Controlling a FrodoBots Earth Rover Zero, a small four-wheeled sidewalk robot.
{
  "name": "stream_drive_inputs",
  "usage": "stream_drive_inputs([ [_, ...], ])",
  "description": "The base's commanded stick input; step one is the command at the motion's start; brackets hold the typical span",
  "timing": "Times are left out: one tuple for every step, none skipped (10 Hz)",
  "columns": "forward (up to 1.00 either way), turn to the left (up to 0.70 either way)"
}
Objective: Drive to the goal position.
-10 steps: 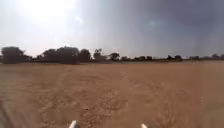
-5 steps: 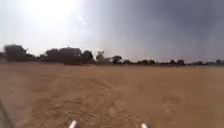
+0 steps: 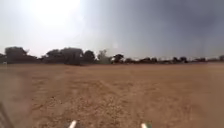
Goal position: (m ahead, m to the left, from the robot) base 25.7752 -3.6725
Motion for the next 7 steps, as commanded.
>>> stream_drive_inputs([
  [1.00, 0.00],
  [1.00, 0.00],
  [1.00, -0.03],
  [1.00, -0.27],
  [1.00, -0.26],
  [1.00, -0.10],
  [1.00, 0.00],
])
